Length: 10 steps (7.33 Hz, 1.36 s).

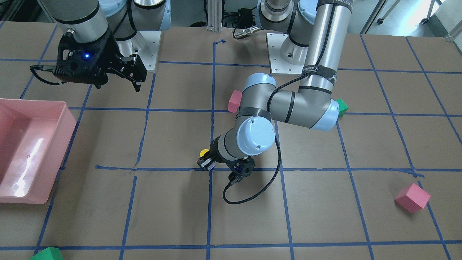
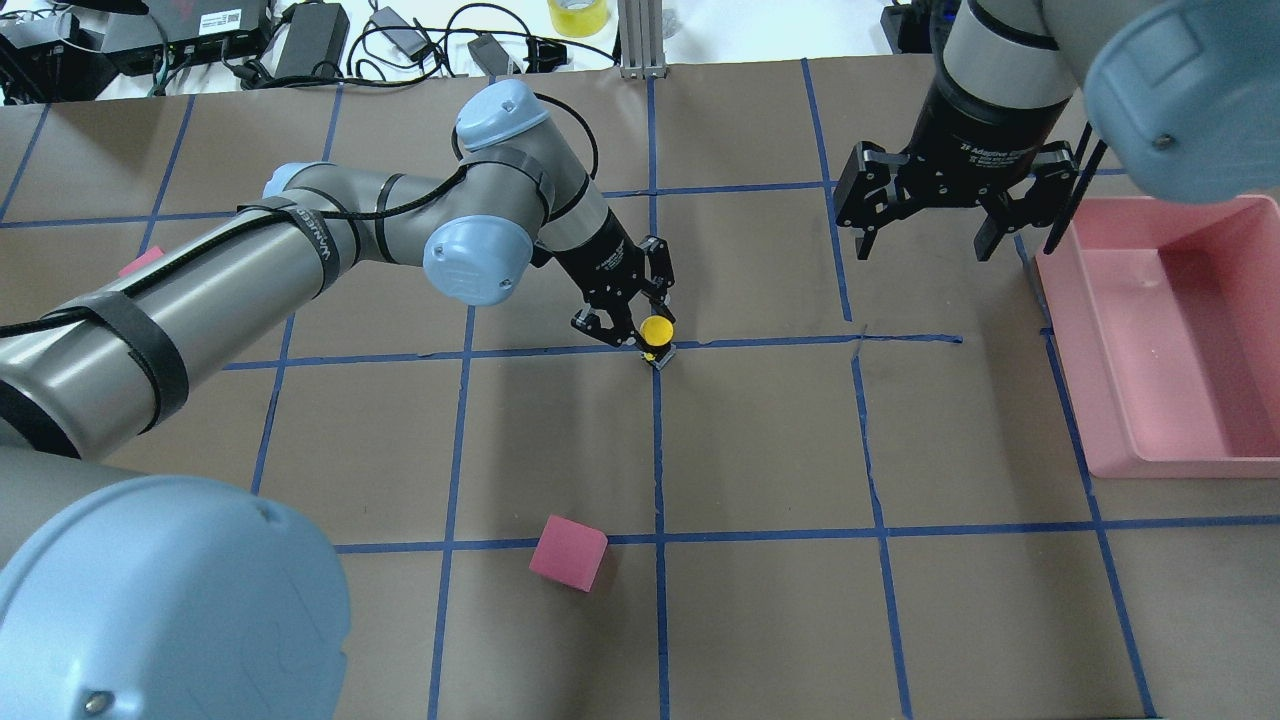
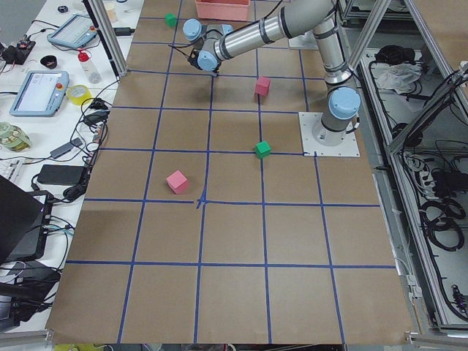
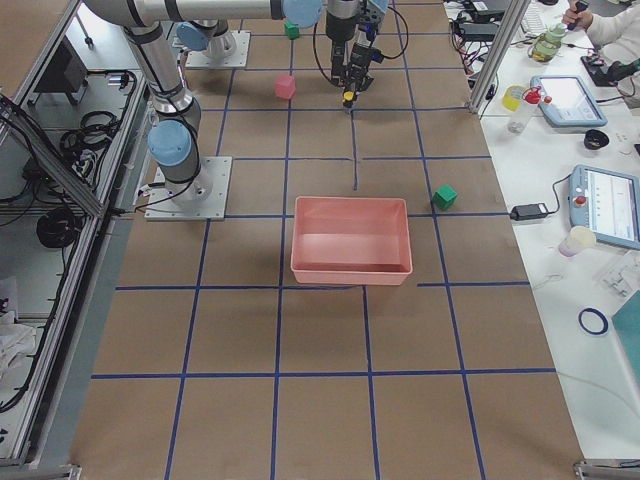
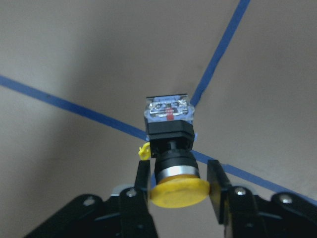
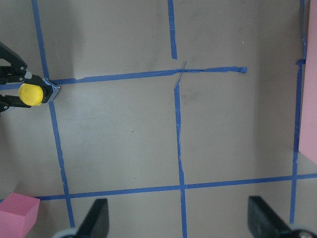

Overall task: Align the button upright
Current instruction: 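Open the left gripper and raise it away from the upright button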

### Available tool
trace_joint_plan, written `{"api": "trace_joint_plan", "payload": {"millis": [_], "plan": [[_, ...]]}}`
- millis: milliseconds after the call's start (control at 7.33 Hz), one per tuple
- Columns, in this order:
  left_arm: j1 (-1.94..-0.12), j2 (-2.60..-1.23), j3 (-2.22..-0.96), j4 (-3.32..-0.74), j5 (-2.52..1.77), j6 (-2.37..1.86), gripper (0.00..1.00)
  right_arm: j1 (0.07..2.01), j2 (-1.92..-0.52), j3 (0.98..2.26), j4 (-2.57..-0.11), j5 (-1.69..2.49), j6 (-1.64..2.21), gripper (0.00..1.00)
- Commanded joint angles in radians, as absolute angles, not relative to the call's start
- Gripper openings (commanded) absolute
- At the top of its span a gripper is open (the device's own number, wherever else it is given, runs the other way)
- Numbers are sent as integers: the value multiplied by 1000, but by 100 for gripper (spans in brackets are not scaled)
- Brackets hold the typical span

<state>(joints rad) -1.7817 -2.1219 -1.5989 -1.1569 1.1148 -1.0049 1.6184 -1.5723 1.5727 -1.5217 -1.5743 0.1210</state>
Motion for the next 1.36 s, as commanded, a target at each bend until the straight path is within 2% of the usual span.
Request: {"api": "trace_joint_plan", "payload": {"millis": [0, 273, 545, 955, 1227], "plan": [[-1775, -2106, -1600, -1158, 1106, -1003, 100, 1618, -1572, 1574, -1522, -1577, 118, 100], [-1752, -2042, -1582, -1161, 1135, -988, 100, 1618, -1572, 1574, -1522, -1578, 118, 100], [-1691, -1918, -1578, -1285, 1214, -838, 100, 1618, -1572, 1574, -1522, -1578, 118, 100], [-1609, -1752, -1557, -1529, 1449, -376, 100, 1618, -1572, 1574, -1522, -1577, 121, 100], [-1603, -1659, -1565, -1558, 1609, -92, 100, 1618, -1572, 1575, -1522, -1575, 123, 100]]}}
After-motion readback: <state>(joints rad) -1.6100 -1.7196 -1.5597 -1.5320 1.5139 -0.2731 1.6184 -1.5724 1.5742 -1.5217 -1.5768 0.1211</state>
